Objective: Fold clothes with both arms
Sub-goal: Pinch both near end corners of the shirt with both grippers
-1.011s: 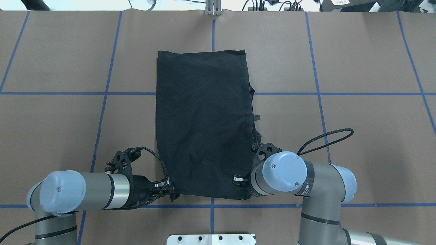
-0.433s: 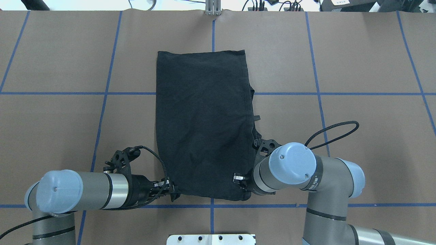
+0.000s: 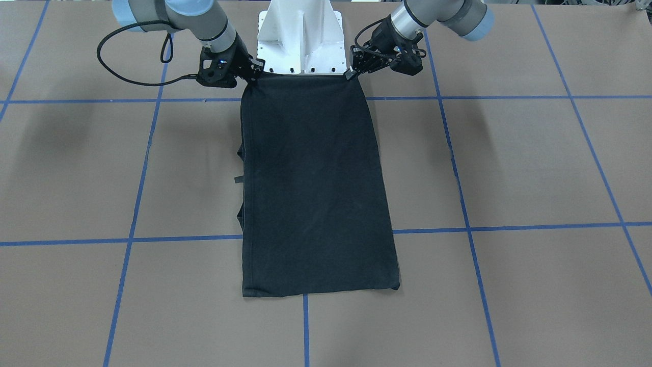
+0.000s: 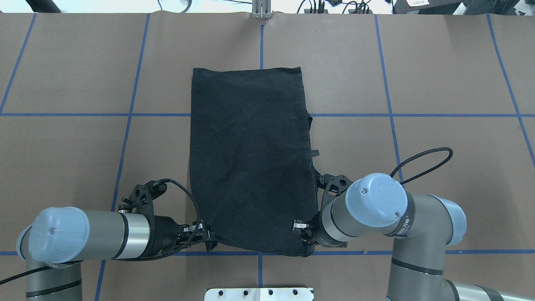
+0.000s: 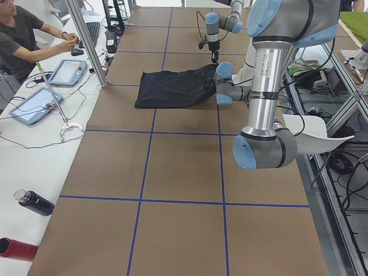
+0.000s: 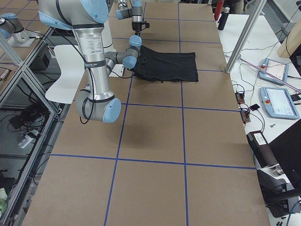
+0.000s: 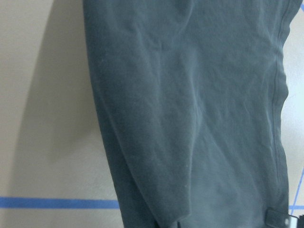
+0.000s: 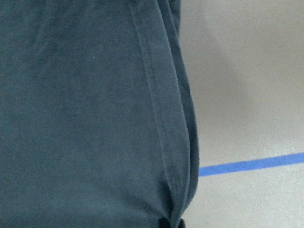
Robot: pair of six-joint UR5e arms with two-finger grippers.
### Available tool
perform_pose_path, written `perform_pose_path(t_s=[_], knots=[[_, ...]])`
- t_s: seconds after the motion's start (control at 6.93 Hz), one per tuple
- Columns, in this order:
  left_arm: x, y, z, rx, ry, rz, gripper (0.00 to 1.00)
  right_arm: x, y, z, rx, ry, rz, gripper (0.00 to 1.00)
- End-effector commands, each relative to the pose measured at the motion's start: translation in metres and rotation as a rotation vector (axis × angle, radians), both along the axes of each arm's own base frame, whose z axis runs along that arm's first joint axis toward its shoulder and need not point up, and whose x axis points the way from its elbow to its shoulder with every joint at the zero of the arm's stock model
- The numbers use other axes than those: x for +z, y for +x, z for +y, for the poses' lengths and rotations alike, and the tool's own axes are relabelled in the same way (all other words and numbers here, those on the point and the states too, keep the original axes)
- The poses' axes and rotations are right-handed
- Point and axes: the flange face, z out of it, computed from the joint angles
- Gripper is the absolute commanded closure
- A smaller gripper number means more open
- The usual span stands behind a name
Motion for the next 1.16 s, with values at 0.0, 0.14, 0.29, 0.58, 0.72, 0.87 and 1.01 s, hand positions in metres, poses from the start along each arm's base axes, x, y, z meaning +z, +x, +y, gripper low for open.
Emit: perform_pose_path(t_s=[0.0,0.14,0.29,0.58,0.72,0.87,1.01], knots=[[0.008,-0.007,0.016,0.092,-0.025,-0.04,1.0,0.001,0.018,0.017,-0.101,-0.097,-0.015,1.0],[0.007,-0.002,0.027,0.133,-0.032,-0.05,1.0,-0.003,0.018,0.023,-0.115,-0.141,-0.016,1.0],[0.003,-0.005,0.03,0.141,-0.029,-0.039,1.0,-0.01,0.019,0.026,-0.128,-0.142,-0.031,1.0],[-0.017,-0.022,0.024,0.147,-0.023,0.005,1.0,-0.013,0.019,0.015,-0.103,-0.136,-0.034,1.0],[-0.022,-0.042,-0.009,0.092,-0.029,0.005,1.0,-0.016,0.03,-0.01,-0.054,-0.132,-0.045,1.0],[-0.028,-0.061,-0.041,0.059,-0.034,0.0,1.0,-0.024,0.047,-0.04,0.006,-0.122,-0.066,1.0],[-0.046,-0.068,-0.071,0.01,-0.007,0.007,1.0,-0.039,0.063,-0.074,0.066,-0.115,-0.094,1.0]])
